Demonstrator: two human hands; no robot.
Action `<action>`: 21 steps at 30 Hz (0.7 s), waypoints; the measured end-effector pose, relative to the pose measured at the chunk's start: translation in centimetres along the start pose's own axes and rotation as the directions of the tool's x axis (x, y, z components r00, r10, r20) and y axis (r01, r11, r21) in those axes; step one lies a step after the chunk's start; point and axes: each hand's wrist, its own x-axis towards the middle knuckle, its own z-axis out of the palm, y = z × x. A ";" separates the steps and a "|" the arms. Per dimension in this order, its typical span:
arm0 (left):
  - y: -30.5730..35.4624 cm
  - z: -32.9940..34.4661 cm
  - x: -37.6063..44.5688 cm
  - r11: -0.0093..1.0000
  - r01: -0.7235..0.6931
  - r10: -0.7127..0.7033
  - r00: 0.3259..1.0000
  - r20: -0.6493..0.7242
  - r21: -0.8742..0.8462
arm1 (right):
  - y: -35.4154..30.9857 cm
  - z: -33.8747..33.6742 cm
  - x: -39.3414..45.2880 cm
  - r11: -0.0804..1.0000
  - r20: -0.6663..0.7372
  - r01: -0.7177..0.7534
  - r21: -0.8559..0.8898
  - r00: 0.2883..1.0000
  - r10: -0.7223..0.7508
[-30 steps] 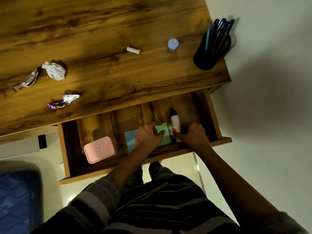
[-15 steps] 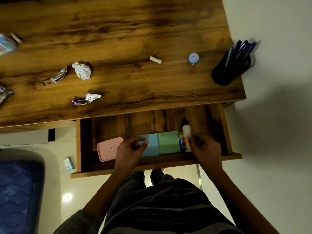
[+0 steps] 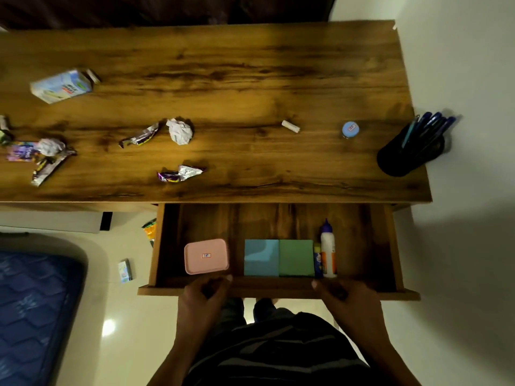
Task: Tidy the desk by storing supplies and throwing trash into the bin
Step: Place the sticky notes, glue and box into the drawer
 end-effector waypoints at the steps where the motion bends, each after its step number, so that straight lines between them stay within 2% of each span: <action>1: -0.1 -0.2 0.1 0.997 -0.048 0.052 0.996 -0.065 0.067 | 0.2 -0.1 0.2 1.000 0.021 -0.018 -0.002 1.000 0.019; 3: 0.0 -0.3 1.2 0.969 -0.145 0.182 0.966 -0.183 0.199 | 0.6 -0.4 0.7 0.998 0.045 -0.051 0.032 0.998 0.050; 5: 0.2 -0.2 3.1 0.930 -0.155 0.245 0.938 -0.247 0.334 | 0.9 -0.6 1.1 0.991 0.077 -0.083 0.104 0.994 0.075; 9: 1.6 0.8 6.8 0.839 0.000 0.166 0.952 -0.257 0.544 | 1.0 -0.4 1.6 0.982 0.101 -0.115 0.149 0.990 0.101; 13: 2.5 1.8 9.0 0.750 0.145 -0.023 0.981 -0.193 0.645 | 1.0 -0.4 1.8 0.988 0.118 -0.130 0.086 0.986 0.120; 17: 1.8 2.7 9.5 0.712 0.156 -0.079 0.987 -0.143 0.684 | 0.2 -0.4 1.5 0.989 0.121 -0.144 0.031 0.983 0.140; 21: 1.7 2.4 9.7 0.673 0.091 -0.025 0.995 -0.101 0.734 | -0.4 -0.5 1.3 0.991 0.104 -0.135 -0.021 0.985 0.136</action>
